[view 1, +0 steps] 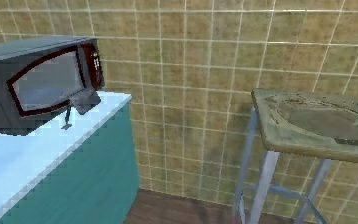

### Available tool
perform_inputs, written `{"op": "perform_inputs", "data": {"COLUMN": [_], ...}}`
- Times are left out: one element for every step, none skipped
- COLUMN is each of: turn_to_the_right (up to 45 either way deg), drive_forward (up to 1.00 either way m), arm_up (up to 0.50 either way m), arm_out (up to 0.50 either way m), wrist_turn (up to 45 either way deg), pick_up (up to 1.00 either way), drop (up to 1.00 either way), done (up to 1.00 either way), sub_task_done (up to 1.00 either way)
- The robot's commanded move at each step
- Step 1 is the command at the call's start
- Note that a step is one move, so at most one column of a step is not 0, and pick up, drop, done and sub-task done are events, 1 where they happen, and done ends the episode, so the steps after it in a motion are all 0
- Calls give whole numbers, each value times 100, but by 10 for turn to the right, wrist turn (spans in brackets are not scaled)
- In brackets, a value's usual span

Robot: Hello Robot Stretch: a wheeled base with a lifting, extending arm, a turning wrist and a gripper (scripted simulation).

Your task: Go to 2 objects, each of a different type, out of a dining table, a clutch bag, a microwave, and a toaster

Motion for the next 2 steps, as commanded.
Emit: {"op": "perform_inputs", "data": {"turn_to_the_right": [-240, 0], "drive_forward": [0, 0], "arm_up": [0, 0], "arm_out": [0, 0], "wrist_turn": [0, 0], "pick_up": [0, 0], "drop": [0, 0], "done": [0, 100], "sub_task_done": [0, 0]}}
